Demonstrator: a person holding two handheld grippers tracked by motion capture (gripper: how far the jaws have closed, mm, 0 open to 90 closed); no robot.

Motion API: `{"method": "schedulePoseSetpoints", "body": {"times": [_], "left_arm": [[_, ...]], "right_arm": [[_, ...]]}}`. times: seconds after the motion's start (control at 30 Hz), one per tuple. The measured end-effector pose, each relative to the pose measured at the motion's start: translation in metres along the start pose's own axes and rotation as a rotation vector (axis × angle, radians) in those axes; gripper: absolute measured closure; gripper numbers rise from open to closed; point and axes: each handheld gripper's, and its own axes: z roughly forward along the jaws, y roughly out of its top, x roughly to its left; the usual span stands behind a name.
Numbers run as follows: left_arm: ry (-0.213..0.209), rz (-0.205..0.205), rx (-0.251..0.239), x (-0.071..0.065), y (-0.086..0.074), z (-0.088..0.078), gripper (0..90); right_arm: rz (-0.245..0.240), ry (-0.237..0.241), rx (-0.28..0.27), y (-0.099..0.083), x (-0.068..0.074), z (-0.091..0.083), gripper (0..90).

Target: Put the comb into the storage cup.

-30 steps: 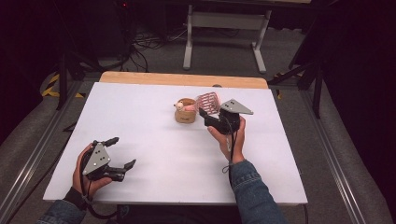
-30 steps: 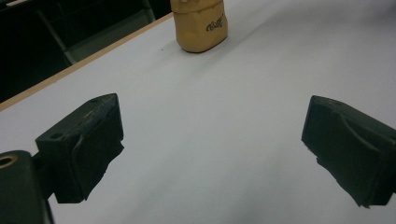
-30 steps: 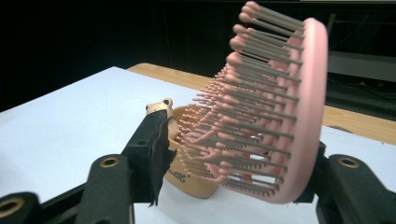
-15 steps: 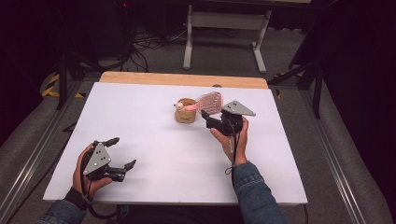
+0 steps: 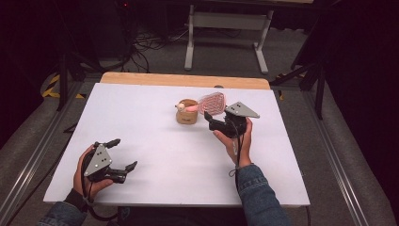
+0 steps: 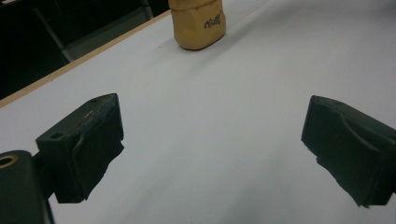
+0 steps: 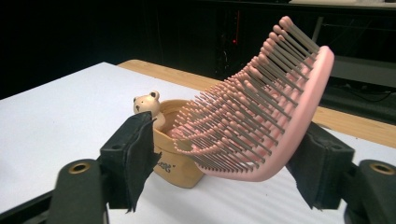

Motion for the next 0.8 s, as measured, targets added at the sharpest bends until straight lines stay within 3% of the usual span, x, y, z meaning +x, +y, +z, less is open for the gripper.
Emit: {"method": "schedulePoseSetpoints", "body": {"times": [0.2,0.8], "left_arm": [[0.0,0.0,0.004,0.0,0.0,0.0,6.6],[-0.002,0.006,0.01,0.0,0.0,0.001,6.6]], "right_arm": [[-0.036,-0.013,0.006,0.0,0.002,-0.004,23.7],[-0.062,-0.017,-0.017,-0.008,0.001,-0.015,18.8]]}}
